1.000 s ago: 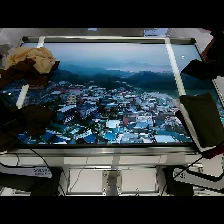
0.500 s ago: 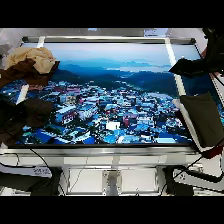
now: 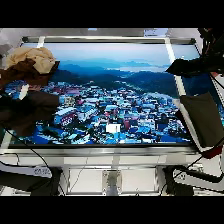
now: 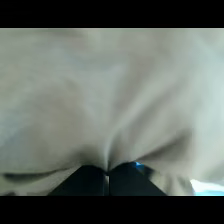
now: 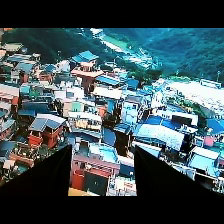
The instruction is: Fold the shirts.
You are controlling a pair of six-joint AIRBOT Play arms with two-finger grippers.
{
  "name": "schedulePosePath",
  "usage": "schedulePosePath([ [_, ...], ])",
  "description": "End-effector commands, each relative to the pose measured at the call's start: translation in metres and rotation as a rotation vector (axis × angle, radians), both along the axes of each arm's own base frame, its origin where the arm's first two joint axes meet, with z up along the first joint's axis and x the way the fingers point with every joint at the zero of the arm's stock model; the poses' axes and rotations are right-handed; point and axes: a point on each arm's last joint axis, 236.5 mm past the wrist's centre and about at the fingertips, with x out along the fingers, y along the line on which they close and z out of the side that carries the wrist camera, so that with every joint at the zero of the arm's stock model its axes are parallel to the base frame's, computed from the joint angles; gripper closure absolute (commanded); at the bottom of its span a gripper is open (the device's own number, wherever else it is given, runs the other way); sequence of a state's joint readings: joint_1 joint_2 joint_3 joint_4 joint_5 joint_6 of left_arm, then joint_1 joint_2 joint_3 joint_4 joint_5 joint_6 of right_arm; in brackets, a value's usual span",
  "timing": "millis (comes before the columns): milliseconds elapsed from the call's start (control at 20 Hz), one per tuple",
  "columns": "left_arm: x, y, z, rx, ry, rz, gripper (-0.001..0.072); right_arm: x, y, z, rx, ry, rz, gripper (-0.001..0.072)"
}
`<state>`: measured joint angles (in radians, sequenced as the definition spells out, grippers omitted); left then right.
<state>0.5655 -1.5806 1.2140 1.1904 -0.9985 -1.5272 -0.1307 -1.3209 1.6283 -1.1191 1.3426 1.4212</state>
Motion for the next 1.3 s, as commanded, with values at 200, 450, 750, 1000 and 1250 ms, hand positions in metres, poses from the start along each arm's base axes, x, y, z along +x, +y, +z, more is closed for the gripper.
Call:
schedulePosePath([
  [200, 0.056, -0.248, 0.093, -0.407, -0.281, -0.511, 0.0695, 0.005, -0.012, -0.002, -0.051, -0.017, -0.025, 0.0268],
  [450, 0.001, -0.438, 0.093, -0.417, -0.267, -0.891, 0.0695, 0.014, -0.023, 0.0, -0.093, -0.053, -0.049, 0.0269],
  [750, -0.038, -0.549, 0.081, -0.377, -0.353, -1.007, 0.0688, 0.011, -0.025, -0.019, -0.103, -0.004, -0.045, 0.0268],
  [1000, 0.017, -0.511, 0.127, -0.322, -0.455, -0.966, -0.0004, -0.026, -0.01, -0.128, -0.061, 0.234, 0.045, 0.0267],
  [1250, 0.062, -0.377, 0.127, -0.232, -0.295, -0.77, -0.0003, -0.04, 0.024, -0.215, 0.122, 0.382, 0.061, 0.0266],
])
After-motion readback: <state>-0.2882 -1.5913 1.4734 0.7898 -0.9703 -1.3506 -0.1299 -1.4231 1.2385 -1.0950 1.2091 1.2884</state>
